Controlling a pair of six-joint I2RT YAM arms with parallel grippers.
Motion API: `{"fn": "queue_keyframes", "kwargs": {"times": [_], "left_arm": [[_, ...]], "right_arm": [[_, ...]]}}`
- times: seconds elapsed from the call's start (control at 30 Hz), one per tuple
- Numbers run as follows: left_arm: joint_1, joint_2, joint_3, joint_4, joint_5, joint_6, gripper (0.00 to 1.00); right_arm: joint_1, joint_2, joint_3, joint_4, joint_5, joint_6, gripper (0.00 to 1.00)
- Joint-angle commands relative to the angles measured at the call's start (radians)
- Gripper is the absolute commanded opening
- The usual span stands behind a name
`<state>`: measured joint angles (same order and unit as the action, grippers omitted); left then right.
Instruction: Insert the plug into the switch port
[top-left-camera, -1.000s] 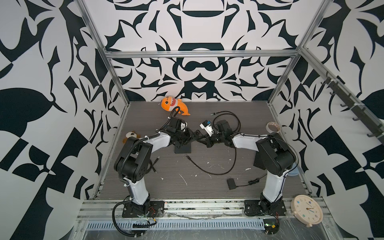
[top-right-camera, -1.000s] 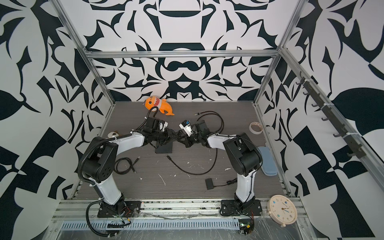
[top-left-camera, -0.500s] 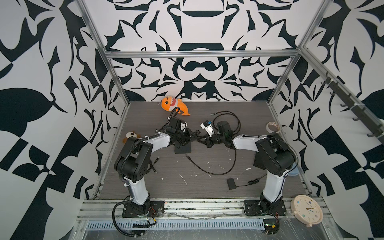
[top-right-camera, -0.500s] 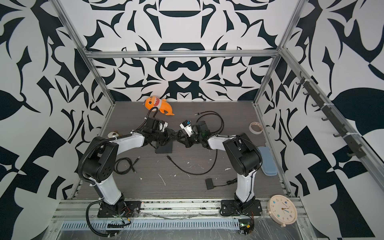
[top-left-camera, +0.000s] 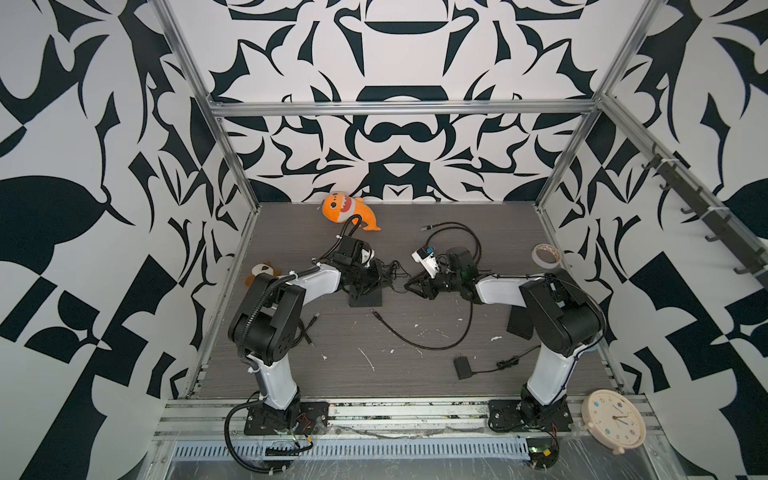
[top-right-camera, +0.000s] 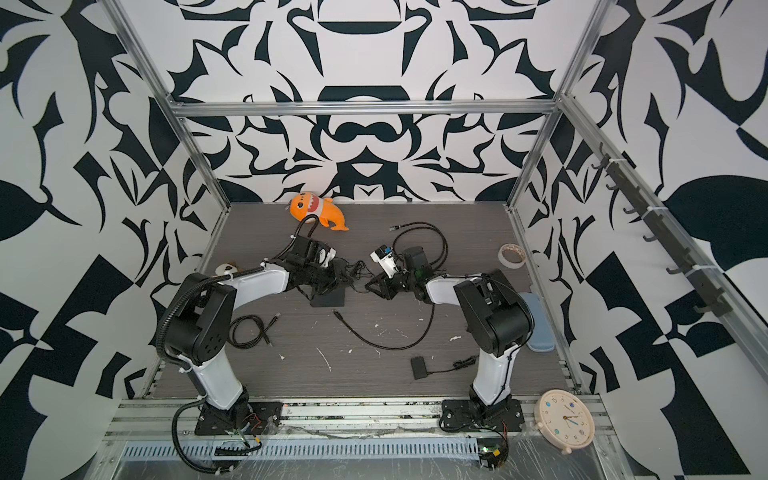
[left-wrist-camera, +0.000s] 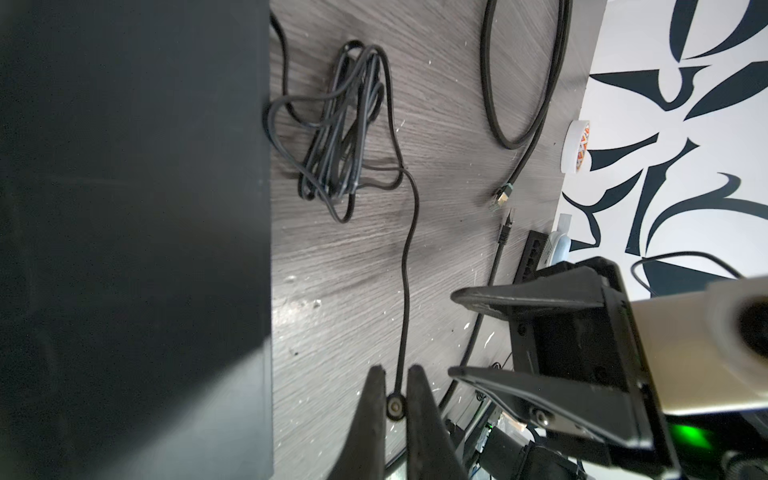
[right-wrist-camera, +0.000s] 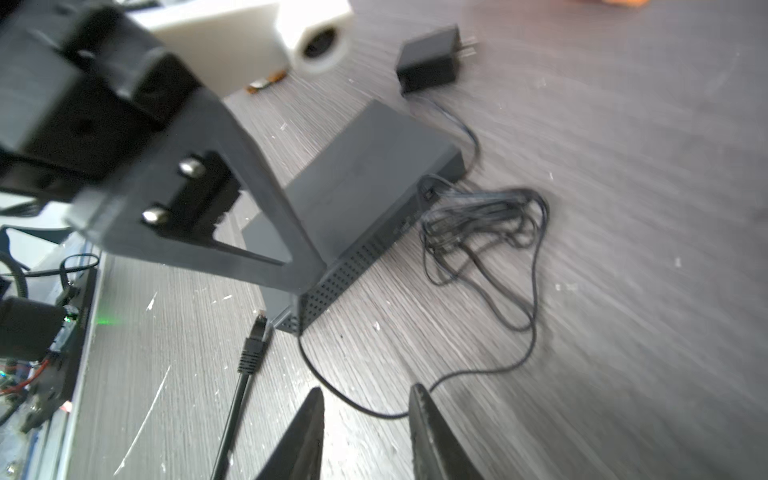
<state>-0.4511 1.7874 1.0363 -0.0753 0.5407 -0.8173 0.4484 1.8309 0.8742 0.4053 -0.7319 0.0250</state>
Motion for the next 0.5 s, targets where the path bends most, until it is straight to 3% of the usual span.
{"fn": "queue_keyframes", "kwargs": {"times": [0.0, 0.47], "left_arm": [[-0.003, -0.026, 0.031, -0.045, -0.001, 0.019, 0.03], [-0.013, -0.032, 0.050, -0.057, -0.001, 0.018, 0.05]], "right_arm": [[0.020, -0.031, -0.017, 0.118, -0.024, -0.027, 0.40], [0.068, 0.033, 0.043, 0.079, -0.017, -0.078, 0.39]]}}
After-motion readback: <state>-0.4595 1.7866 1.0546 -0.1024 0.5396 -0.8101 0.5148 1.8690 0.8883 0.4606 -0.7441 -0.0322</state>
